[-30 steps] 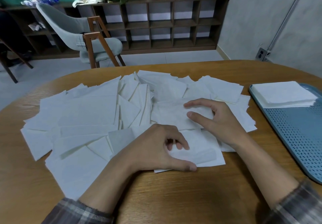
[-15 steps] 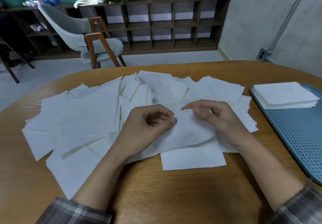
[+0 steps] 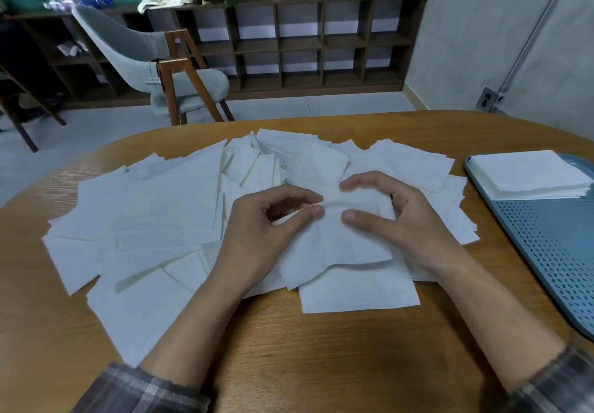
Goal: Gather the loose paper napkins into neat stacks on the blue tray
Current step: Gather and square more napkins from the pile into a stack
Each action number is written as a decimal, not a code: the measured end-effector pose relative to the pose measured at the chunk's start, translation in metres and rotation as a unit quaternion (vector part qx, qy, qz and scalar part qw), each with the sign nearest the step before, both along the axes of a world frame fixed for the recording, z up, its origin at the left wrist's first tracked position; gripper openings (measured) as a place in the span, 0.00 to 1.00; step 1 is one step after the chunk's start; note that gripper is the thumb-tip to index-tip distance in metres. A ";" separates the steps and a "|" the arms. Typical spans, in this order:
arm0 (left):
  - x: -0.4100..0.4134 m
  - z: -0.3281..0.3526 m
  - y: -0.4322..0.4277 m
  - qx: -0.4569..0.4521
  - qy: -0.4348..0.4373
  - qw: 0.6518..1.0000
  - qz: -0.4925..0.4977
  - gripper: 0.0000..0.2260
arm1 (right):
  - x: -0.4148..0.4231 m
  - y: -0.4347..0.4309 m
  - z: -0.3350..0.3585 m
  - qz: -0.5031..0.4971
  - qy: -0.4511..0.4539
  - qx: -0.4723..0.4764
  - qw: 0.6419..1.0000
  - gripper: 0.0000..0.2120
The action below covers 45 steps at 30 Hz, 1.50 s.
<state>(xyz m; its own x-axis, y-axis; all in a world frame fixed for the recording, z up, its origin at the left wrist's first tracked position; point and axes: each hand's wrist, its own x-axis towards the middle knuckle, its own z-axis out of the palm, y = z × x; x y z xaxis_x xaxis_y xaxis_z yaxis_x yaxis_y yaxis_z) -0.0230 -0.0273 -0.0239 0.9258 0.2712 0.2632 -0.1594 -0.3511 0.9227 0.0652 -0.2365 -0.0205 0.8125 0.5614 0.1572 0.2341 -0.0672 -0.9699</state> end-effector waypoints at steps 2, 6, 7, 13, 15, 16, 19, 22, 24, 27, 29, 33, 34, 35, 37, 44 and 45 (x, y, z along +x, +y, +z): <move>0.000 0.000 0.000 -0.002 -0.009 1.000 0.003 0.04 | -0.003 0.002 0.000 0.018 -0.020 -0.011 1.000 0.19; 0.001 0.003 0.000 -0.022 -0.019 0.999 0.022 0.04 | -0.004 0.004 -0.002 0.020 -0.035 -0.020 0.999 0.25; 0.002 0.004 0.000 -0.030 -0.021 0.999 0.026 0.04 | -0.005 0.004 -0.002 0.018 -0.037 -0.019 0.999 0.26; 0.001 0.004 -0.002 -0.058 -0.011 0.998 0.014 0.04 | -0.008 0.006 -0.002 0.030 -0.039 -0.009 0.999 0.28; 0.001 0.004 -0.002 -0.053 -0.007 0.999 0.009 0.04 | -0.008 0.006 -0.003 0.032 -0.038 -0.008 0.999 0.28; 0.001 0.004 -0.002 -0.046 -0.007 0.999 0.008 0.04 | -0.008 0.006 -0.003 0.032 -0.042 -0.010 0.999 0.27; 0.001 0.000 -0.002 -0.005 -0.017 1.000 0.023 0.05 | -0.009 0.006 -0.003 0.025 -0.069 -0.024 0.997 0.26; 0.003 -0.003 -0.001 0.095 -0.046 0.993 0.047 0.11 | -0.007 0.002 0.002 0.007 -0.063 0.010 0.998 0.24; 0.002 0.000 -0.001 0.076 -0.011 0.997 0.010 0.15 | -0.004 -0.002 0.005 -0.011 -0.057 0.038 0.998 0.22; 0.001 0.003 -0.003 -0.033 0.026 0.999 -0.027 0.11 | 0.000 -0.003 0.008 -0.023 -0.046 0.048 0.998 0.19; 0.001 0.003 -0.003 -0.052 0.020 0.998 -0.007 0.10 | 0.001 -0.004 0.007 -0.015 -0.051 0.034 0.998 0.16; 0.002 0.000 -0.002 -0.055 0.016 0.998 0.006 0.14 | 0.002 -0.006 0.004 0.035 -0.072 -0.032 0.996 0.10; 0.002 -0.002 -0.002 -0.032 0.008 0.999 0.007 0.15 | 0.003 -0.006 0.003 0.034 -0.067 -0.041 0.996 0.08; 0.002 -0.004 -0.003 0.014 -0.006 1.000 0.013 0.18 | 0.004 -0.006 0.001 0.020 -0.063 -0.046 0.997 0.09; 0.001 -0.008 -0.005 0.149 -0.039 0.988 0.017 0.24 | 0.009 -0.006 -0.004 -0.026 -0.066 -0.055 0.996 0.12; -0.005 -0.012 -0.015 0.244 0.102 0.932 -0.246 0.16 | 0.016 -0.006 -0.012 -0.106 -0.082 -0.056 0.989 0.12; -0.006 -0.013 -0.015 0.237 0.115 0.930 -0.256 0.16 | 0.016 -0.005 -0.012 -0.104 -0.083 -0.058 0.989 0.11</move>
